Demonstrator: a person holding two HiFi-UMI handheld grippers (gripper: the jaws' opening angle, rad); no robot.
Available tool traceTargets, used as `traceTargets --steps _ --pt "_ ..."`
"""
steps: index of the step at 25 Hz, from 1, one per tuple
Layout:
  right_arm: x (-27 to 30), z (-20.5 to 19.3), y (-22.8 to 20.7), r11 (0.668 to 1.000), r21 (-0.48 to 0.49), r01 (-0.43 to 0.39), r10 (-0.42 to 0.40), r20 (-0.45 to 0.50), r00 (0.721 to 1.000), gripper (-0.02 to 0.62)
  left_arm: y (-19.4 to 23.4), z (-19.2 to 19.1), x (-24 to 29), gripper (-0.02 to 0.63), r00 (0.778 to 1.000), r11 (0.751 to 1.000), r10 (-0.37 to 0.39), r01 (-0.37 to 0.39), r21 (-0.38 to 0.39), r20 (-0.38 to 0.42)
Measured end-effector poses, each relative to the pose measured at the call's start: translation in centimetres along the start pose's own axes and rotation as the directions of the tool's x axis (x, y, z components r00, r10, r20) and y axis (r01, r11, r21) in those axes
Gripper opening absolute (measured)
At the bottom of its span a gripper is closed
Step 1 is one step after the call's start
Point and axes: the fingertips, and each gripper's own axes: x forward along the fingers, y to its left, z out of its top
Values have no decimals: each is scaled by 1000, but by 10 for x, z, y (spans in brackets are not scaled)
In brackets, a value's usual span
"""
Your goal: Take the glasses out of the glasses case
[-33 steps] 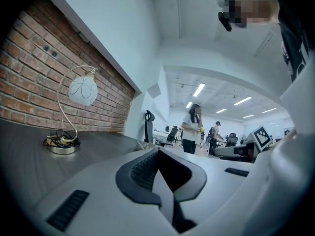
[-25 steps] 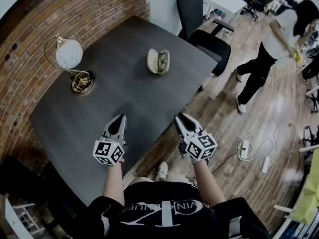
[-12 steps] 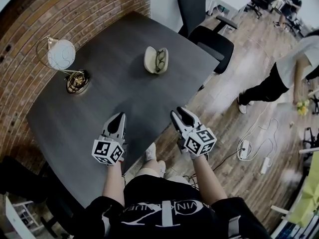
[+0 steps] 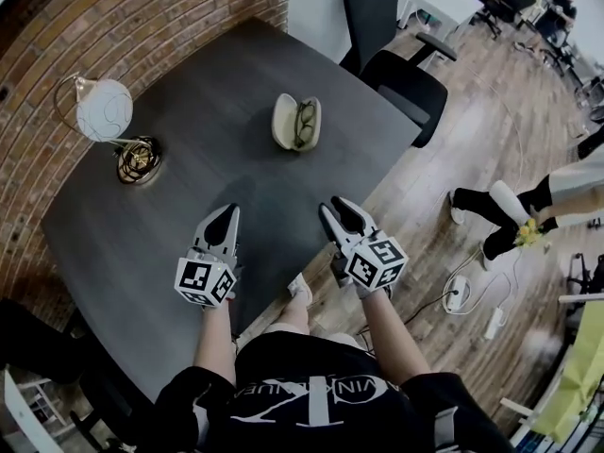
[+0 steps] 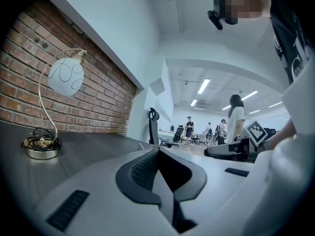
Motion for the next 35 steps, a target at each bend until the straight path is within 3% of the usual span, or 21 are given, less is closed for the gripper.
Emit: traceTargets --steps 11,18,27,32,35 --pt "79 24 -27 1000 20 -13 14 -39 999 126 35 0 48 13 999 999 40 -40 -14 7" --pt "125 31 -37 999 31 21 -19 -85 996 133 48 -8 59 12 997 998 64 -64 -22 -35" --pt "175 50 -54 993 49 111 -104 -118 988 140 60 5 96 12 999 998 49 -49 -27 -9" --pt "201 52 -77 971 94 221 -206 -143 968 140 64 4 110 12 999 998 46 -47 -49 -11" --pt "218 45 -84 964 99 248 -226 -196 954 140 71 -3 118 12 999 997 45 -46 -61 -15"
